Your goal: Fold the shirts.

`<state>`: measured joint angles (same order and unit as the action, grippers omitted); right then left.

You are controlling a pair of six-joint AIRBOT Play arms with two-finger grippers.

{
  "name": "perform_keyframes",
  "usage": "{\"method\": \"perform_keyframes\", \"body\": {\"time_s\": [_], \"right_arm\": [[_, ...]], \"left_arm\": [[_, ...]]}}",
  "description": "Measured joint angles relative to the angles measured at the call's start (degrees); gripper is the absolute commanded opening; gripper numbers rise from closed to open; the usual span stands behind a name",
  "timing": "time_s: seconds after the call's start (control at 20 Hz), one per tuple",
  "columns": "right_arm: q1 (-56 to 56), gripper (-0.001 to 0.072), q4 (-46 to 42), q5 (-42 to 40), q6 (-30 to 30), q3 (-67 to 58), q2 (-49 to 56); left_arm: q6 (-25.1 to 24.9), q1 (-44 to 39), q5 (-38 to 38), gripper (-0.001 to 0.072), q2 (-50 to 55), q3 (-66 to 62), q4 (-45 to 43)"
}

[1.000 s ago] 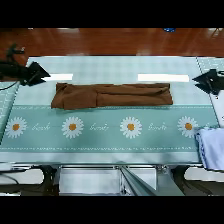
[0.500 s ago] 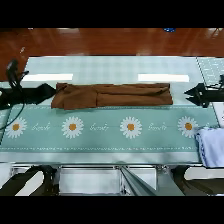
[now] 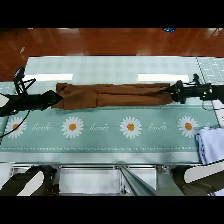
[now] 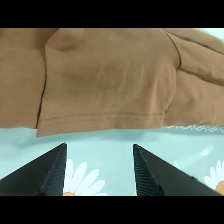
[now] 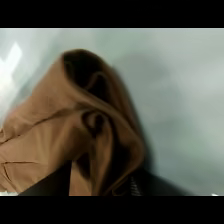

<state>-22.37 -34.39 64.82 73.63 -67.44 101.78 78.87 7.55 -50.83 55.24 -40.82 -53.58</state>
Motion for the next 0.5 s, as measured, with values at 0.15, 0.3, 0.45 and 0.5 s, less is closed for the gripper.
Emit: {"method": "perform_keyframes", "body": {"time_s": [0.15, 0.3, 0.45, 0.5], "right_arm": [[3.50, 0.0023, -0.07, -1.60, 0.28, -1.49, 1.07], [5.25, 0.0021, 0.50, -1.11, -0.17, -2.91, 0.59], [5.55, 0.0021, -2.97, 0.85, -0.15, -3.54, -3.80], [5.55, 0.0022, -5.51, 1.55, 0.48, -3.48, -6.05]], "left_arm": [[0.02, -0.04, 0.07, 0.0507, 0.00, 0.09, 0.02], [0.02, -0.07, 0.04, 0.0465, 0.04, 0.11, 0.02], [-0.24, -0.57, 0.07, 0.0020, 0.13, 0.11, 0.15], [-0.90, -1.11, 0.11, 0.0020, 0.20, 0.13, 0.50]]}}
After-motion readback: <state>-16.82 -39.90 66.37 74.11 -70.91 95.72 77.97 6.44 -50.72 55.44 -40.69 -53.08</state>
